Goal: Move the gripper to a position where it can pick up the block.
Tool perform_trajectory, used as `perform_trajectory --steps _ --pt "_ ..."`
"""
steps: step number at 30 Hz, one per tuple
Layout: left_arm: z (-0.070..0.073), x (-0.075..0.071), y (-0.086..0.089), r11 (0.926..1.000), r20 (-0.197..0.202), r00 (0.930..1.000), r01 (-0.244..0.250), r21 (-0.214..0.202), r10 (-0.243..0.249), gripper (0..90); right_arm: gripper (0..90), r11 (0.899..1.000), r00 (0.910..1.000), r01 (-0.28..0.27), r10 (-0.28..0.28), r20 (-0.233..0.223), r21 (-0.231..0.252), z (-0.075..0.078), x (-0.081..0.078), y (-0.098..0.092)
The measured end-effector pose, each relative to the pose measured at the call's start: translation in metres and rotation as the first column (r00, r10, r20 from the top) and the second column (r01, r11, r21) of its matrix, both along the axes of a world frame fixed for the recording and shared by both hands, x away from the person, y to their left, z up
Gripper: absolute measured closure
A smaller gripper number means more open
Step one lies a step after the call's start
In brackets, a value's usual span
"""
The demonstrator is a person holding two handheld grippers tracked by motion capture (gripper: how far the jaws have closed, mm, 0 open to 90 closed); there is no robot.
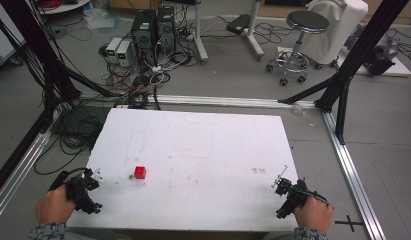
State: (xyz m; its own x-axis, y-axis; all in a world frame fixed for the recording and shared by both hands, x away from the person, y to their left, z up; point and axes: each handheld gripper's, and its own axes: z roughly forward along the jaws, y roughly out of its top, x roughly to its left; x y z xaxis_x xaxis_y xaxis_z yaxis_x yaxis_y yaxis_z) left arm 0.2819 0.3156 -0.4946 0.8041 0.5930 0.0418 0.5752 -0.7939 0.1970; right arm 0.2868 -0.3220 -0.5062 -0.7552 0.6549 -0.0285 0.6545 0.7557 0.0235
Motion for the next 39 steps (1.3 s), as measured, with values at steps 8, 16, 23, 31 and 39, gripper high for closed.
perform_trajectory --steps 8,16,23,31,39 --pt "0.0 -0.001 0.001 0.9998 0.014 0.9998 -0.014 -0.015 0.015 16.9 5.6 1.0 1.0 -0.002 0.002 0.001 0.001 0.0 -0.001 0.0" --pt "-0.001 0.0 0.001 0.9999 0.015 0.9999 -0.008 -0.014 0.008 16.9 5.6 1.0 1.0 0.003 -0.003 0.002 0.007 0.0 -0.002 -0.001" --pt "0.001 0.005 -0.001 0.9997 0.003 0.9996 0.026 -0.002 -0.026 16.9 5.6 1.0 1.0 0.007 -0.007 0.004 0.017 0.0 -0.005 -0.005" --pt "0.015 0.025 0.003 0.9962 0.014 0.9961 0.087 -0.003 -0.087 16.9 5.6 1.0 1.0 0.004 -0.004 -0.001 0.017 -0.001 -0.005 -0.005" --pt "0.029 0.048 0.004 0.9853 0.001 0.9854 0.17 -0.013 -0.17 16.9 5.6 1.0 1.0 0.002 -0.002 -0.004 0.015 -0.002 -0.005 -0.002"
